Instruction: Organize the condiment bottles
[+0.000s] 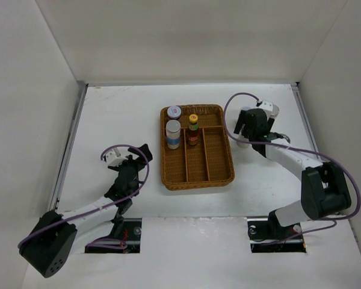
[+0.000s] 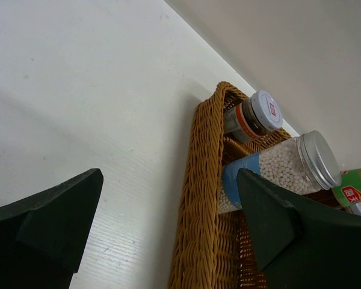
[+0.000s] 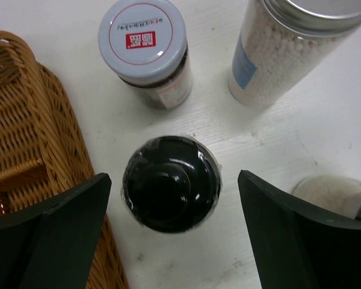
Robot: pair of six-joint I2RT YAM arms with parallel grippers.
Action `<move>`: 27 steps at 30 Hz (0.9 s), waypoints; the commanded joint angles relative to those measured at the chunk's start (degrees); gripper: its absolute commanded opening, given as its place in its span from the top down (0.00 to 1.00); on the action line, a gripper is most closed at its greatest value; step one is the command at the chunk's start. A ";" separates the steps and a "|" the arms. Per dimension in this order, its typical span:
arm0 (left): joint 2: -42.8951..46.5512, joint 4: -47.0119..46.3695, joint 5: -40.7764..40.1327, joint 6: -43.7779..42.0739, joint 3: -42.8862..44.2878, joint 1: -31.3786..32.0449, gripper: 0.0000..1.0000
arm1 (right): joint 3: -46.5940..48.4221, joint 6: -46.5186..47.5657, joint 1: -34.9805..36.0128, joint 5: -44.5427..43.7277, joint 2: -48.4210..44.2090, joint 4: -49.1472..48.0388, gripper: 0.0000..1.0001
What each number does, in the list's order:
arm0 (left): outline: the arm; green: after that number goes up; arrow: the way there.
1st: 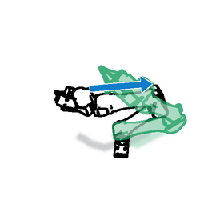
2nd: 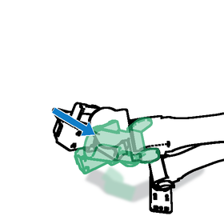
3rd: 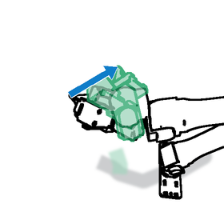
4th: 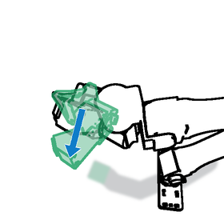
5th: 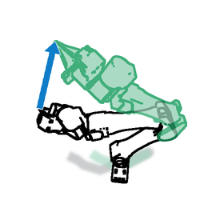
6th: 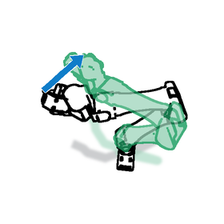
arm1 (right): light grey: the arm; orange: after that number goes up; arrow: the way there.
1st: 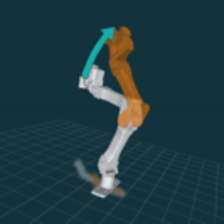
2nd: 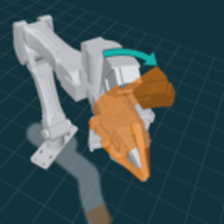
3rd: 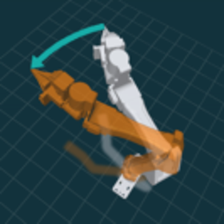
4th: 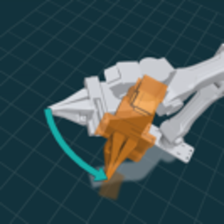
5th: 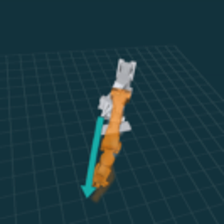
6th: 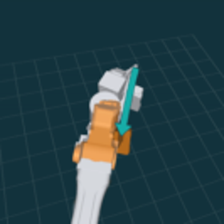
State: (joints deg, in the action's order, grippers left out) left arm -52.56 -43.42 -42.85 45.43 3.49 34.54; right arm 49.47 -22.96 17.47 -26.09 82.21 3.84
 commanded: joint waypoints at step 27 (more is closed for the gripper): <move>-0.79 -2.28 0.31 0.63 0.38 -1.01 0.04 | 12.48 -0.33 41.27 0.15 -5.85 -5.40 0.48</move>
State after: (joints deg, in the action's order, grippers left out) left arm -54.11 -43.38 -42.61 45.45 3.49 34.11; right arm 57.17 -22.04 55.55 -27.44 73.89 4.86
